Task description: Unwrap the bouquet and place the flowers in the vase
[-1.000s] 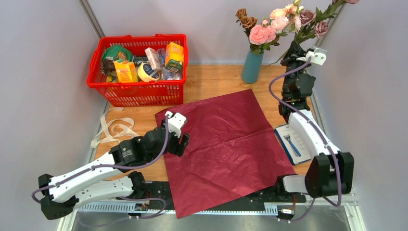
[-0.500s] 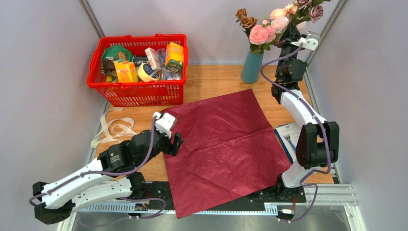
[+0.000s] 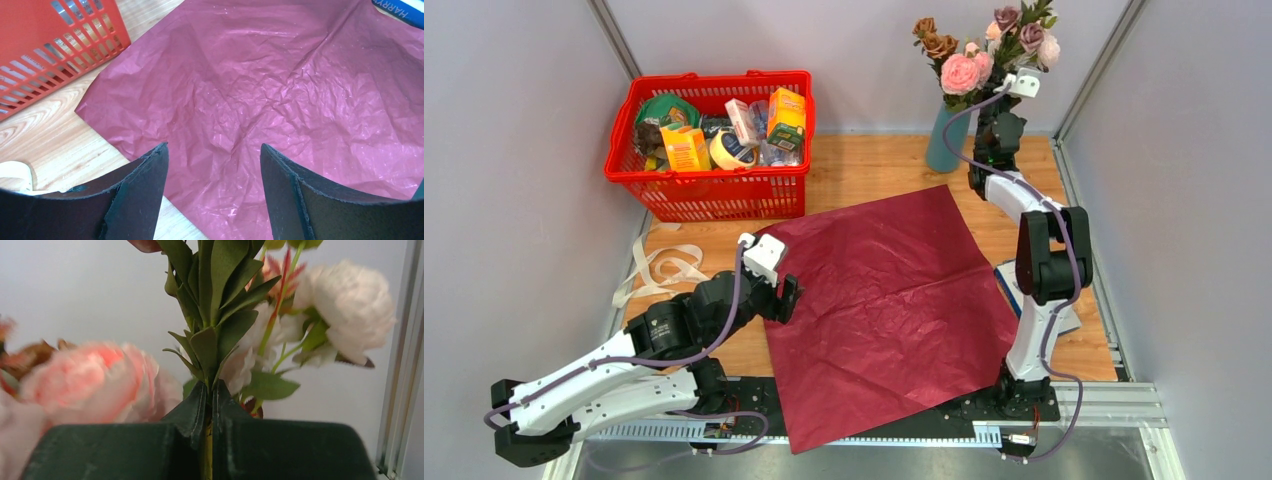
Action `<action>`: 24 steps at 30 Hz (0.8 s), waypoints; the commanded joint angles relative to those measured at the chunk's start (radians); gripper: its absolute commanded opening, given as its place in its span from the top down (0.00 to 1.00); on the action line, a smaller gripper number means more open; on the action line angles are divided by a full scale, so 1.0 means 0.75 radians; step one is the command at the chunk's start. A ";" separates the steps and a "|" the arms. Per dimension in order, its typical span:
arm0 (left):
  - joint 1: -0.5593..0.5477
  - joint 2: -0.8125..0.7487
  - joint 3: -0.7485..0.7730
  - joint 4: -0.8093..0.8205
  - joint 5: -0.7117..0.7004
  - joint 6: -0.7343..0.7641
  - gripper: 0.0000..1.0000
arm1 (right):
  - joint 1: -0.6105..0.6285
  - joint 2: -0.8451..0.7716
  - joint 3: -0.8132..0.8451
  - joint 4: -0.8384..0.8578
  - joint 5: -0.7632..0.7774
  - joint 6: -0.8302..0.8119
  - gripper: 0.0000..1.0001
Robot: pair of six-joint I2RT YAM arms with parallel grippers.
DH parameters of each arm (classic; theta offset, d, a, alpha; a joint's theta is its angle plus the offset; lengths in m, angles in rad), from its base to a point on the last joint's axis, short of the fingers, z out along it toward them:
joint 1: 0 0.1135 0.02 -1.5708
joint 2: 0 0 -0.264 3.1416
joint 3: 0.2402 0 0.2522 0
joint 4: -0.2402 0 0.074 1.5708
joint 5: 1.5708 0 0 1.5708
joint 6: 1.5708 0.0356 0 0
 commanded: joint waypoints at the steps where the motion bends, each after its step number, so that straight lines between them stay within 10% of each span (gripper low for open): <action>1: -0.005 -0.001 -0.009 0.018 -0.028 0.034 0.25 | 0.017 0.048 0.056 0.008 -0.051 -0.072 1.00; 12: -0.005 0.050 0.007 0.022 -0.052 0.046 0.25 | 0.034 0.160 0.013 -0.011 -0.116 -0.066 0.94; 24: -0.005 0.029 0.003 0.026 -0.105 0.032 0.24 | 0.038 -0.132 -0.114 -0.276 0.021 0.056 0.56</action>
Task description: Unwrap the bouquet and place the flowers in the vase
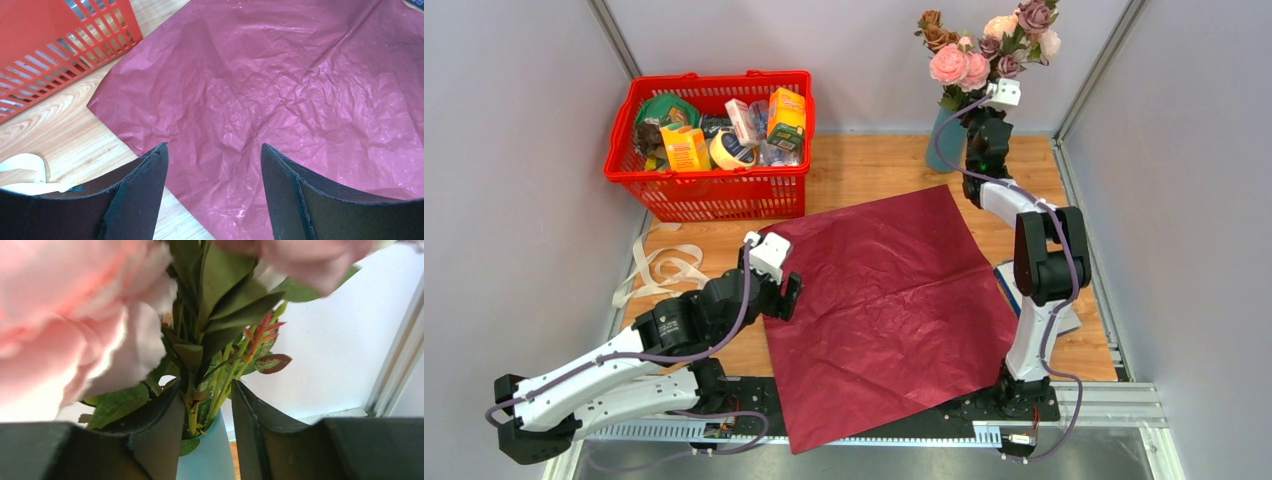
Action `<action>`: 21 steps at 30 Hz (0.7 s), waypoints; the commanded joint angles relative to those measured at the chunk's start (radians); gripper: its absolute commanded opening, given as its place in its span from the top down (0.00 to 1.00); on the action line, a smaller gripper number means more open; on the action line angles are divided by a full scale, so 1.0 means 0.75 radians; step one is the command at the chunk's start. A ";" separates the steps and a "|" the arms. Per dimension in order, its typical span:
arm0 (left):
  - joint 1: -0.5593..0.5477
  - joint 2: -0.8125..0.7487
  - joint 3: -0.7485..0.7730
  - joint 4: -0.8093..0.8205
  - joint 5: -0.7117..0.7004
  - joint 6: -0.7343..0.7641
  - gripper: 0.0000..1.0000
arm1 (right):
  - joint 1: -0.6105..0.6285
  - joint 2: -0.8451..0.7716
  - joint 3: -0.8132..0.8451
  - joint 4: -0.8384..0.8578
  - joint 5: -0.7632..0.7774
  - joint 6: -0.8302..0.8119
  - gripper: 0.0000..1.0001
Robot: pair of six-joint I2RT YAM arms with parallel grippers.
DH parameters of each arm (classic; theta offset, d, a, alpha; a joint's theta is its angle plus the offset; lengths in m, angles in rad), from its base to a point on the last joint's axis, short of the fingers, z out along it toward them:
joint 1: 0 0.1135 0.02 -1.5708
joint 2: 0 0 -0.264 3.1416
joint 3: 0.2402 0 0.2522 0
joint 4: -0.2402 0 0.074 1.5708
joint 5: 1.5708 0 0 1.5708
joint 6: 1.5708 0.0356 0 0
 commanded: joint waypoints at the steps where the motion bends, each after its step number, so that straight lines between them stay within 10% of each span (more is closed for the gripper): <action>1: -0.005 -0.023 0.001 0.030 -0.048 0.027 0.24 | 0.007 -0.220 -0.034 -0.157 0.040 0.104 0.52; 10: -0.003 -0.040 -0.011 0.022 -0.084 0.015 0.24 | 0.011 -0.427 -0.083 -0.811 -0.069 0.304 0.02; 21: -0.003 -0.066 0.015 0.071 -0.148 -0.049 0.23 | 0.113 -0.931 -0.255 -1.550 -0.304 0.466 0.00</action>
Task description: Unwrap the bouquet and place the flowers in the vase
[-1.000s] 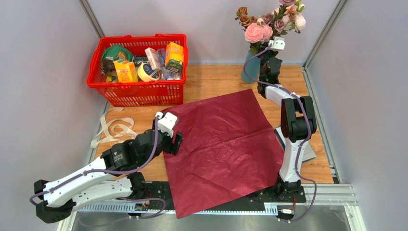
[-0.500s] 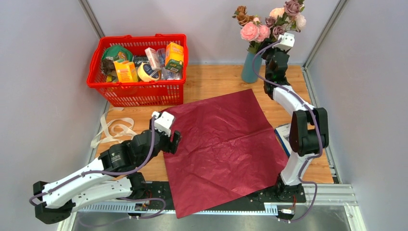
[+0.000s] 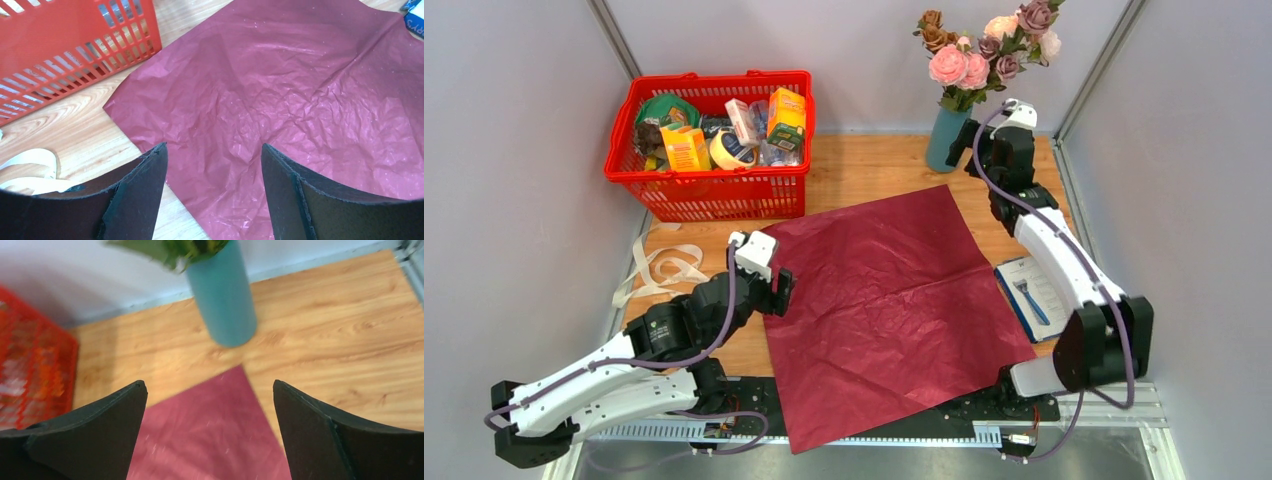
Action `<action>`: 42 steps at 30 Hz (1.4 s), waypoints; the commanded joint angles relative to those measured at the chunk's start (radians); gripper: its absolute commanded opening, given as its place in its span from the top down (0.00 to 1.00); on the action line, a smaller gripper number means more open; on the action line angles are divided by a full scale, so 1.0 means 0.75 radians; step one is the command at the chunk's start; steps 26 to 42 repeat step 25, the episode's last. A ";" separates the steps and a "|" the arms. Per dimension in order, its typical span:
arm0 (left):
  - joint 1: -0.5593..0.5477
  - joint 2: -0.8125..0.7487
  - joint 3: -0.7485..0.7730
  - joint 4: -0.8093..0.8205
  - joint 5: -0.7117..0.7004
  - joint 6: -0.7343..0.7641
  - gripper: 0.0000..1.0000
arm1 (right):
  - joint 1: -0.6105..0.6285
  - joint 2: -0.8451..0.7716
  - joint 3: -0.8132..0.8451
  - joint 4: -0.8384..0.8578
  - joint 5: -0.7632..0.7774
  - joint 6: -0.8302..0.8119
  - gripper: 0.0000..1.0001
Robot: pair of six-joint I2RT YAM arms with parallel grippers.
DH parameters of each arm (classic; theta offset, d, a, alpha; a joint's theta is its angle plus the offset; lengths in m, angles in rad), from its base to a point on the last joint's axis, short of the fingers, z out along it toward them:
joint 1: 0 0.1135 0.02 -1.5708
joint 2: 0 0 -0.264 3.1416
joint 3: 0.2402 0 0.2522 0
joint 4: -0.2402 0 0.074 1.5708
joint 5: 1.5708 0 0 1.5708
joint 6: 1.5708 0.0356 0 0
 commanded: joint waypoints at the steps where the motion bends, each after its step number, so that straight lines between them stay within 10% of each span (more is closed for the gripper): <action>1: -0.007 0.010 0.044 0.050 -0.058 -0.038 0.24 | 0.091 -0.289 -0.051 -0.326 -0.212 0.085 0.00; 12: -0.003 0.022 0.029 0.233 -0.075 -0.189 0.23 | 0.183 -0.717 -0.415 -0.322 -0.818 0.164 0.00; 42: -0.005 0.006 0.037 0.260 -0.009 -0.201 0.23 | 0.181 -0.867 -0.501 -0.314 -0.802 0.187 0.00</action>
